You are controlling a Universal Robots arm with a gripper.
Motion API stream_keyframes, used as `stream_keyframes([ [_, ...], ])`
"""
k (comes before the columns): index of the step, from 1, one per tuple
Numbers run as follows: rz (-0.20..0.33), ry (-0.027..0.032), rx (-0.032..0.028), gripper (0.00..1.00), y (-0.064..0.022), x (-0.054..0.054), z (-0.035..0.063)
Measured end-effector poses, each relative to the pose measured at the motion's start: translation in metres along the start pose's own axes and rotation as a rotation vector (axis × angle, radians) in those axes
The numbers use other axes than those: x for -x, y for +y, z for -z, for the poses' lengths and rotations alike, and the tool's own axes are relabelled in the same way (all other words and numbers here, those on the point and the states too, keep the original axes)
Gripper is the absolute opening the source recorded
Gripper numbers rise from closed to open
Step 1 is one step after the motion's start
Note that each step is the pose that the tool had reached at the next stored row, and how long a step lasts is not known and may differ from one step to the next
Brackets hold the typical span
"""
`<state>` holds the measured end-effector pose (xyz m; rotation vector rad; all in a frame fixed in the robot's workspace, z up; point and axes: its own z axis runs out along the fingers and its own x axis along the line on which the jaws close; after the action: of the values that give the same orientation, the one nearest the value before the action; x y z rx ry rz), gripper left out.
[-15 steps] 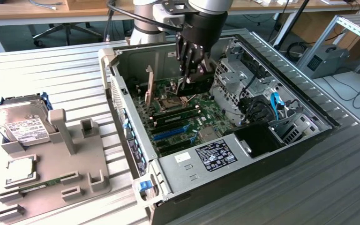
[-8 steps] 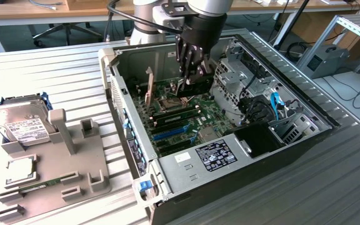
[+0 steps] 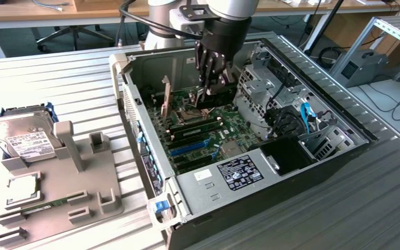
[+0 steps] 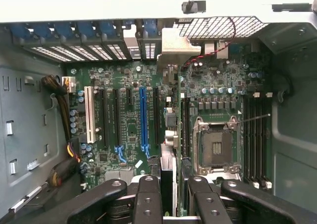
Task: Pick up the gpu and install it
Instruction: 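Insert the gpu into the slot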
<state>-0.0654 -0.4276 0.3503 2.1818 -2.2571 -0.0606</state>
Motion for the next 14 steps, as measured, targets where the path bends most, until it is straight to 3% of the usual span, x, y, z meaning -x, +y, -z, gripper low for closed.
stream_keyframes([
  [14, 0.001, -0.0001, 0.0, 0.26, -0.0002, -0.0001, -0.0053],
])
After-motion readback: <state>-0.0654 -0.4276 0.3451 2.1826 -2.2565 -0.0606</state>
